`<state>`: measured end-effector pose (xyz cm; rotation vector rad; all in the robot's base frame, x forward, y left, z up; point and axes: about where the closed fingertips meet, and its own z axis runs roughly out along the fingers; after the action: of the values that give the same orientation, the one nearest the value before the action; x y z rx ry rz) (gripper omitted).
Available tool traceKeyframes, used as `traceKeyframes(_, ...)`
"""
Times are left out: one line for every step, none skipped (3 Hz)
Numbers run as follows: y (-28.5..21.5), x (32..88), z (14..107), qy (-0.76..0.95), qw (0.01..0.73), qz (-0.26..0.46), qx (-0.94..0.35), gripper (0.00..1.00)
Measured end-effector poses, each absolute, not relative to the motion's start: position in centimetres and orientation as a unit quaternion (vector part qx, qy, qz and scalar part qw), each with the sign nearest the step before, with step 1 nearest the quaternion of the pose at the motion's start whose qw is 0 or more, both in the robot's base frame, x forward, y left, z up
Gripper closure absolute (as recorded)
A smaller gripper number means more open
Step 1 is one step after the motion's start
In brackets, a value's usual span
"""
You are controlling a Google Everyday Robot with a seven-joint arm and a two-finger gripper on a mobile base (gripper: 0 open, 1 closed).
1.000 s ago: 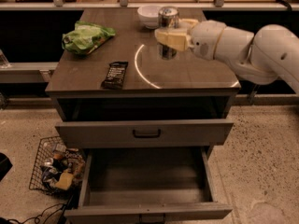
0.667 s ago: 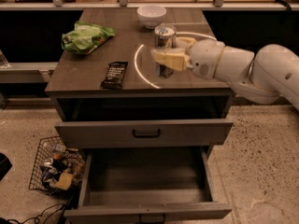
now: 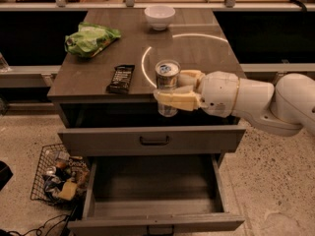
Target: Place redbull can into middle drawer
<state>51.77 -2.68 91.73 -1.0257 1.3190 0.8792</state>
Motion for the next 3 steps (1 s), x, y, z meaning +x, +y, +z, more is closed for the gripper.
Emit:
traceKeyframes(-3.0, 49.9, 89.1, 0.538, 0.569, 0.404, -0.473, 1.00)
traceKeyframes(-4.1, 48.4, 84.5, 0.518, 0.534, 0.443, -0.500, 1.00)
traceKeyframes(-4.0, 48.4, 84.5, 0.518, 0.534, 0.443, -0.500, 1.00)
